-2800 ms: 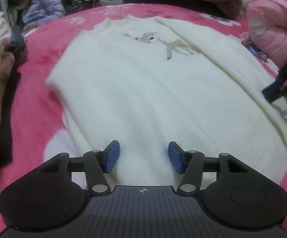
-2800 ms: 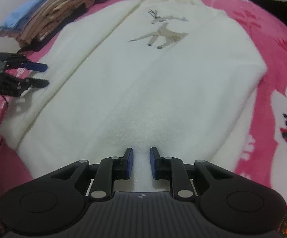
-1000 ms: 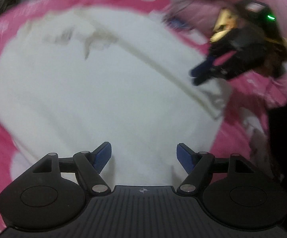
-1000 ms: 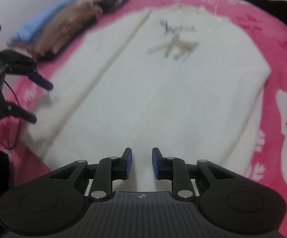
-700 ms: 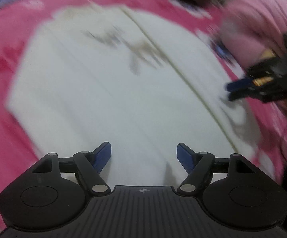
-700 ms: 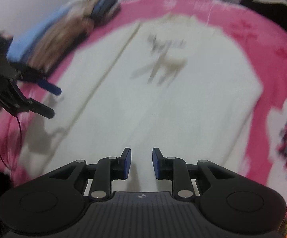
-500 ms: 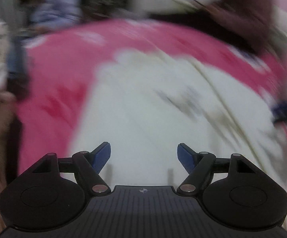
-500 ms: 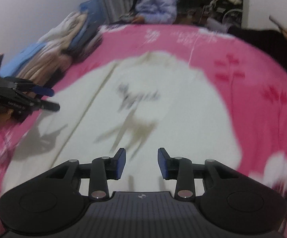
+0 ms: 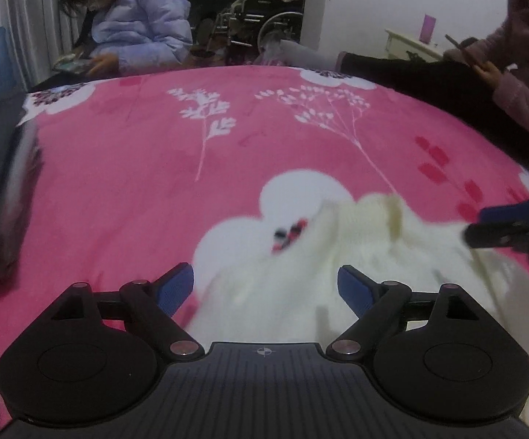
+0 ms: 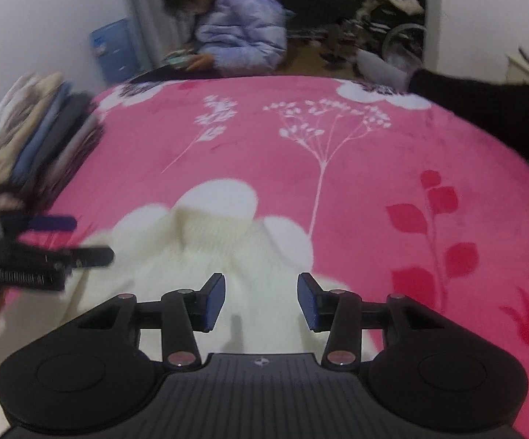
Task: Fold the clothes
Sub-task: 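Grasp the sweater hem with the right tool while the left tool grasps it too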
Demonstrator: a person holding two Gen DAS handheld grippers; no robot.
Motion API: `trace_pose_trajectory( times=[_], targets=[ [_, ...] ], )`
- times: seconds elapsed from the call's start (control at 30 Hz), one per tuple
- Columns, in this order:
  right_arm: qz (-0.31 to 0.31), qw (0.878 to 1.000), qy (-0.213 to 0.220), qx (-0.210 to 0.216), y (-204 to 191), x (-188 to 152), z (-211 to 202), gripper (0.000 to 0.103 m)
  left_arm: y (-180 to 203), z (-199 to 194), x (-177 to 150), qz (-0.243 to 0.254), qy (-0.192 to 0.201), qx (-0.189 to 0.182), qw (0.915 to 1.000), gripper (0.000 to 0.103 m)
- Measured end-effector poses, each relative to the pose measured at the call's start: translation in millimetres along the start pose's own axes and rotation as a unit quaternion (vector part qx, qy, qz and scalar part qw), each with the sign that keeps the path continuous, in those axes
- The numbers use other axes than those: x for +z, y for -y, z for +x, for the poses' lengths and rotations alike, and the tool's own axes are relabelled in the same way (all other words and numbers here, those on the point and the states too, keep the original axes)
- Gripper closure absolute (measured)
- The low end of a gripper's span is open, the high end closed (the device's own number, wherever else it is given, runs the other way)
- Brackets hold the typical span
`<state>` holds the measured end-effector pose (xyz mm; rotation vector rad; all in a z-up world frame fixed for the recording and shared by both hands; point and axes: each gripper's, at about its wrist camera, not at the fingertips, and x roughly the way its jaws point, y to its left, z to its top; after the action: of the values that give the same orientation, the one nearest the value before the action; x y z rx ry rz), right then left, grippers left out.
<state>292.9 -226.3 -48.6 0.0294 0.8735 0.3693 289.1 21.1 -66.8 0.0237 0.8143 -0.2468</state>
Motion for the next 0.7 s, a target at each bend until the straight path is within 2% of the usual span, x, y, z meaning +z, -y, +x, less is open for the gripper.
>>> trace_pose_trajectory(
  times=[0.1,0.27,0.37,0.5,0.57,0.6,0.67,0.7],
  targets=[
    [0.023,1.000,0.000,0.010,2.3,13.3,18.6,0.056,9.2,15.3,12.2,0.003,0.011,0.008,0.9999,0.017],
    [0.040,0.999,-0.022,0.003,4.1,30.3,49.4,0.056,25.8,45.0,20.7,0.021,-0.007,0.024,0.9995,0.027],
    [0.057,0.998,-0.039,0.012,7.6,34.1,64.3,0.056,29.2,59.4,19.4,0.021,-0.022,0.033,0.9990,0.036],
    [0.057,0.996,-0.067,0.013,6.2,33.0,79.2,0.057,25.3,70.0,16.2,-0.006,-0.038,0.027,0.9989,0.050],
    [0.050,0.995,-0.081,0.007,3.3,31.4,86.3,0.064,26.8,71.2,15.1,-0.013,-0.037,0.024,0.9989,0.059],
    [0.044,0.996,-0.083,0.001,1.6,29.7,87.1,0.076,27.8,71.5,14.9,-0.017,-0.037,0.023,0.9989,0.067],
    [0.030,0.996,-0.083,-0.015,-2.0,25.8,87.2,0.088,31.1,70.2,16.5,-0.027,-0.038,0.024,0.9986,0.077],
    [0.032,0.996,-0.079,-0.016,-1.5,25.0,84.2,0.093,33.1,69.4,17.7,-0.031,-0.039,0.025,0.9985,0.087]
  ],
)
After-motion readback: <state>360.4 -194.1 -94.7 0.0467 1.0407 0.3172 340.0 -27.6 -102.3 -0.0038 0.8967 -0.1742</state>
